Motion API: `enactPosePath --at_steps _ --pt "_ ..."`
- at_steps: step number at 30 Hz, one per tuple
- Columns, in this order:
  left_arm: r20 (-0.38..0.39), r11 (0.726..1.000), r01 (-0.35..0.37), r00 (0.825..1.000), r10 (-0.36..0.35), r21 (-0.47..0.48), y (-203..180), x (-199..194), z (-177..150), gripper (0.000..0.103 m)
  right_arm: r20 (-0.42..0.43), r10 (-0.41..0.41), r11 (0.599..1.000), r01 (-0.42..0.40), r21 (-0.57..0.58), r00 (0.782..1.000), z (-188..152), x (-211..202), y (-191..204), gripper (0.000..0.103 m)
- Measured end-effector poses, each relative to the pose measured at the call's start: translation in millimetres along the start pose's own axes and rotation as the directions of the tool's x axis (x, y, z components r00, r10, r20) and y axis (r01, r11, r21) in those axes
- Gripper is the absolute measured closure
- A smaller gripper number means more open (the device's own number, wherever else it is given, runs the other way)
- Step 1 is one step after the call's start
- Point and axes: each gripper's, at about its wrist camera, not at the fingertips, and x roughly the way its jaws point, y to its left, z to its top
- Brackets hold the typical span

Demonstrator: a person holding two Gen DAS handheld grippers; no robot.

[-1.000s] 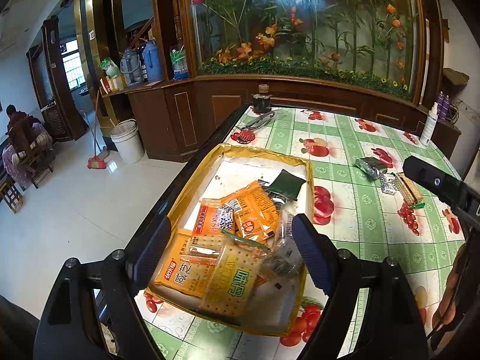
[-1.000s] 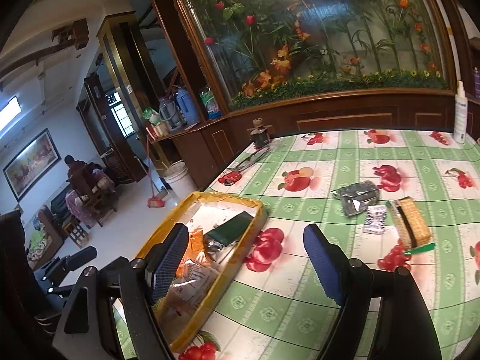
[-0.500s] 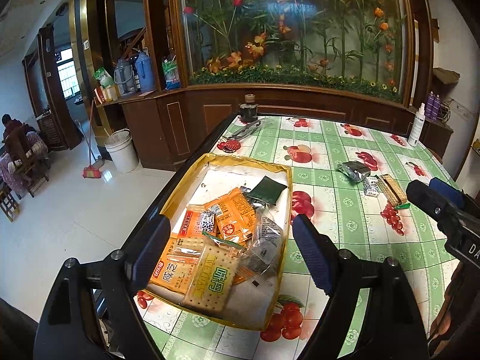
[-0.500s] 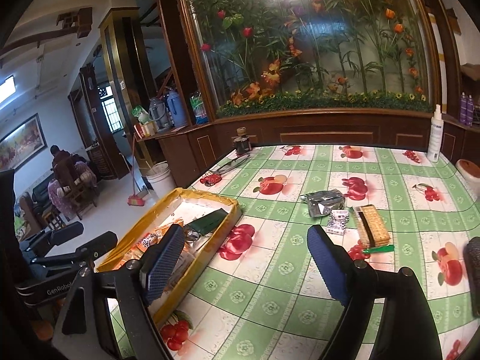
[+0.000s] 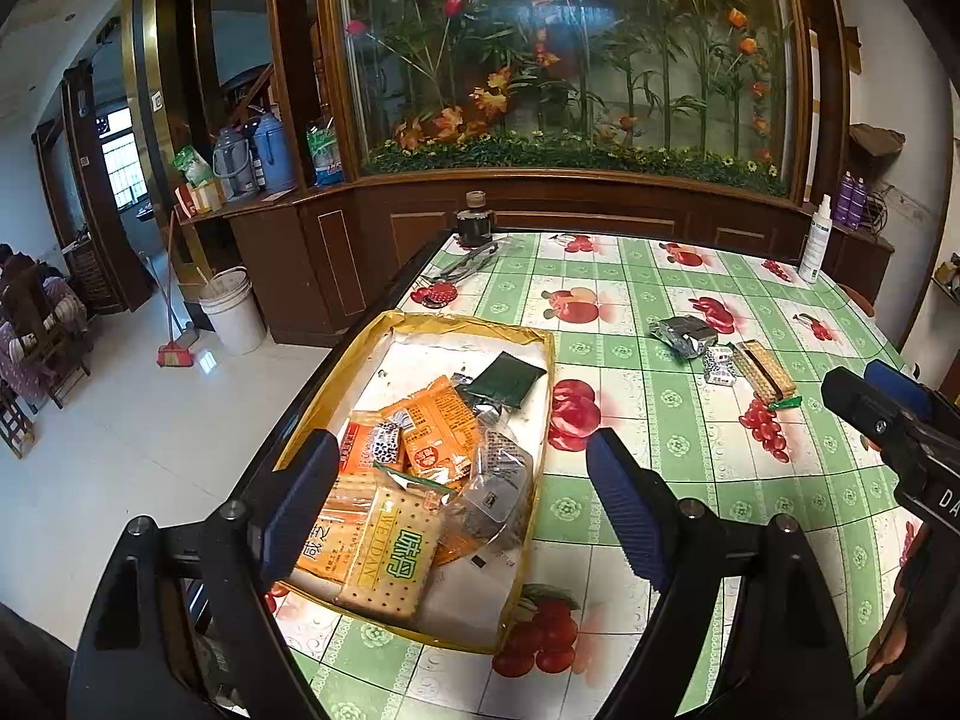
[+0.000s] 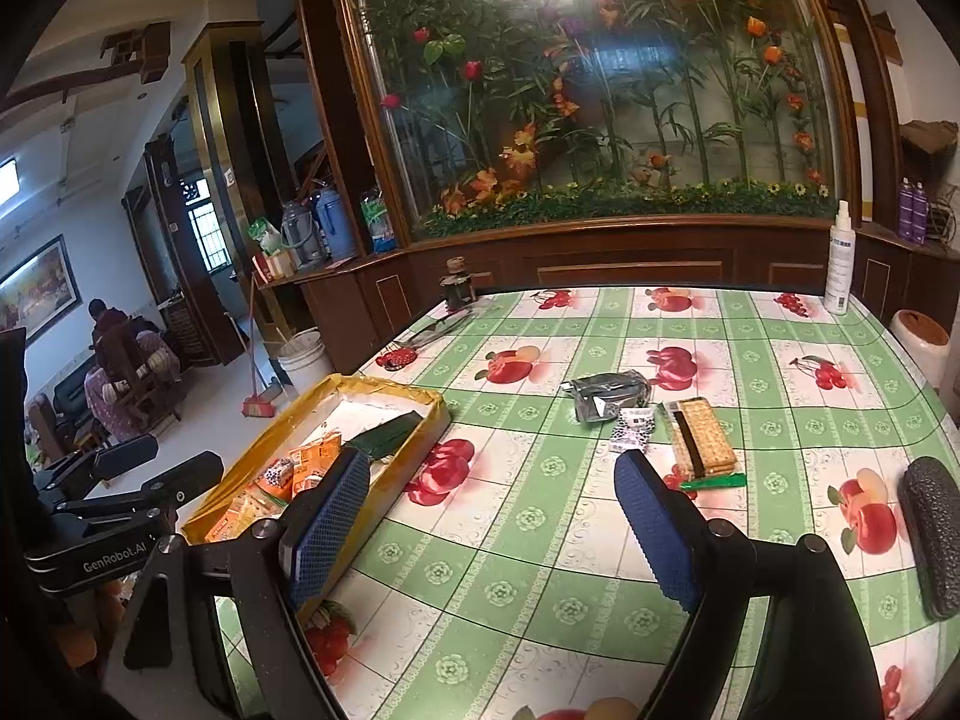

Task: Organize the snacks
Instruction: 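Move both open tools back over the remaining snacks on the table, then grasp the long cracker-stick pack with the right tool while the left tool grasps the white-black packet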

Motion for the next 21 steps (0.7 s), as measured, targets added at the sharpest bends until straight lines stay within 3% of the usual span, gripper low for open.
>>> enactPosePath --at_steps 8,21 --pt "-0.038 0.997 0.076 0.996 -0.075 0.023 -28 16 3 0.018 -0.012 -0.070 0.998 0.070 -0.006 0.997 -3 0 -34 0.017" --pt "-0.149 0.964 0.240 0.964 -0.222 0.118 -114 91 26 0.018 -0.176 -0.162 0.986 0.165 0.004 0.971 -14 75 -119 0.017"
